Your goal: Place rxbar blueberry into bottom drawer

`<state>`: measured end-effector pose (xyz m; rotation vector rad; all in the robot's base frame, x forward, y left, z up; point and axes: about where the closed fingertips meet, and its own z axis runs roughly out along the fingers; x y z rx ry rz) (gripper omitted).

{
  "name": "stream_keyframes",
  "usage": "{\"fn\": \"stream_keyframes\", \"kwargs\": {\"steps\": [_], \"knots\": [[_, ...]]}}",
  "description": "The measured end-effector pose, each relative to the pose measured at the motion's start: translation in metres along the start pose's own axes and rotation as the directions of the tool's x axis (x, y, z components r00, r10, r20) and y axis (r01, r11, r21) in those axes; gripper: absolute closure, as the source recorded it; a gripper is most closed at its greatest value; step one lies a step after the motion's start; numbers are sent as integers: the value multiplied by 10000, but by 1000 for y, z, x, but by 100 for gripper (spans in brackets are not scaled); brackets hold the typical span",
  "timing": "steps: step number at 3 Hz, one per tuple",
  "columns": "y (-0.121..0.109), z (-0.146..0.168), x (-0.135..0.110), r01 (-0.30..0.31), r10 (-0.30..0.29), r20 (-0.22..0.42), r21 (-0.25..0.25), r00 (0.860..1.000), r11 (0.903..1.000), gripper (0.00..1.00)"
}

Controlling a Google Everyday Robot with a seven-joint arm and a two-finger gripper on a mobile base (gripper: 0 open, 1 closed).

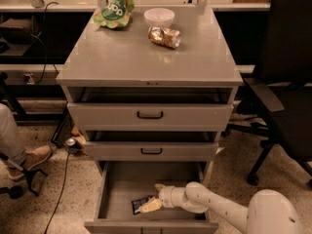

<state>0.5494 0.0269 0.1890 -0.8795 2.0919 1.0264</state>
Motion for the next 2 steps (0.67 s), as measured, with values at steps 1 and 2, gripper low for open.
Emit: {"fn": "stream_keyframes", "kwargs": {"steps": [1,2], "knots": [[-15,-62,-16,349,-393,351,1176,9986,9924,0],[-27,-119,-22,392,-531,631,2040,9966,9782,0]]}}
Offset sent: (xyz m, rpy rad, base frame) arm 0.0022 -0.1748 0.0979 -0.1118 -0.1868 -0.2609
